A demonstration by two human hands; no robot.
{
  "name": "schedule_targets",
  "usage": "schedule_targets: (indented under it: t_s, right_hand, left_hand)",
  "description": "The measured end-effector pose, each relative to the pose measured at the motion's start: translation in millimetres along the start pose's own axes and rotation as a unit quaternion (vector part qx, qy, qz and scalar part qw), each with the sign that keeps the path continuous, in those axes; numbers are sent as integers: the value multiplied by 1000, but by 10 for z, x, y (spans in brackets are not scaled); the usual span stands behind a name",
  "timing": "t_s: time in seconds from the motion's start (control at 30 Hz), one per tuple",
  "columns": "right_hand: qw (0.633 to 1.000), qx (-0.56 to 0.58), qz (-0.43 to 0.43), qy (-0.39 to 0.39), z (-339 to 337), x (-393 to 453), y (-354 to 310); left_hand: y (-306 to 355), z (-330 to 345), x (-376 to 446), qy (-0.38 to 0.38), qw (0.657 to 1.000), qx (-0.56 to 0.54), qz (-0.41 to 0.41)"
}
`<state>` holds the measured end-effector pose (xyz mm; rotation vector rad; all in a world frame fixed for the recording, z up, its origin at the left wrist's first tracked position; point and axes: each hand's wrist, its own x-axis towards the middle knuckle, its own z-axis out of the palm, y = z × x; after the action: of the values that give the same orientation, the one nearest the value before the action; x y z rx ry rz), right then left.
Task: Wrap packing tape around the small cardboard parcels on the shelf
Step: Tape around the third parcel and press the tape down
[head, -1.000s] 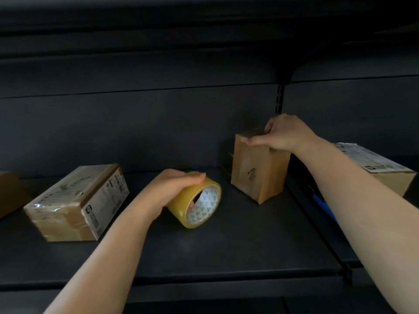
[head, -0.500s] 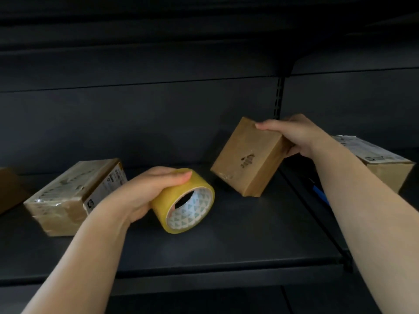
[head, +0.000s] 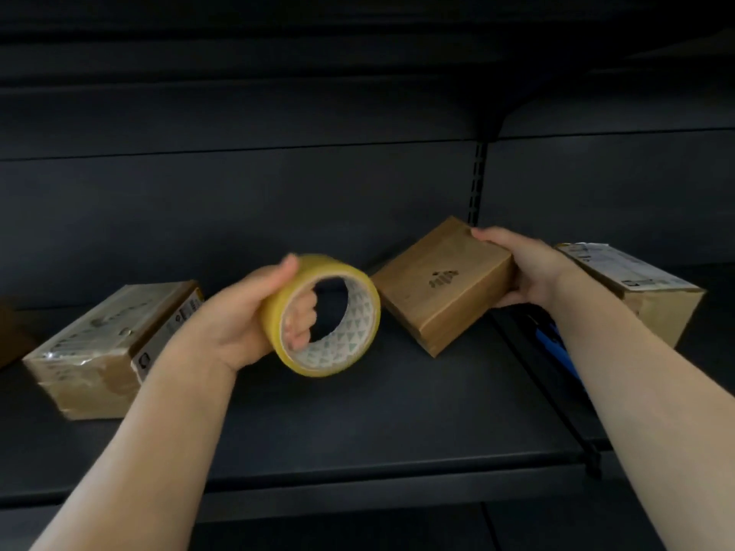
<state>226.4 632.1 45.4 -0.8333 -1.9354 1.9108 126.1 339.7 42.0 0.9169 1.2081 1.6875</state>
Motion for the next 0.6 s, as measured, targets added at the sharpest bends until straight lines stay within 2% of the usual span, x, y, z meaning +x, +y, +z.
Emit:
schedule_targets:
  t_s: [0.03, 0.07, 0.1, 0.17, 0.23, 0.27, 0.37, 0.5, 0.6]
  right_hand:
    - [1000, 22, 12, -5, 5, 11, 61]
    - [999, 39, 19, -10, 10, 23, 112]
    - [998, 49, 24, -13, 11, 32, 149]
    - [998, 56, 34, -16, 5, 21, 191]
    - [997, 58, 47, -10, -33, 32, 227]
    - [996, 62, 58, -7, -53, 35, 256]
    - [995, 62, 80, -15, -85, 44, 315]
    - [993, 62, 98, -17, -67, 52, 338]
    - [994, 17, 105, -20, -71, 75, 323]
  left_hand:
    - [-33, -35, 4, -61, 995, -79, 21]
    - [-86, -72, 4, -98, 988, -113, 31]
    - [-124, -94, 10, -95, 991, -87, 23]
    - [-80, -43, -9, -4, 996, 74, -47]
    - [-12, 3, -64, 131, 953, 252, -110]
    - [26, 20, -84, 164, 929, 303, -135]
    - [75, 70, -122, 177, 906, 347, -166]
    - [21, 48, -136, 189, 906, 339, -172]
    - [36, 38, -135, 185, 891, 365, -196]
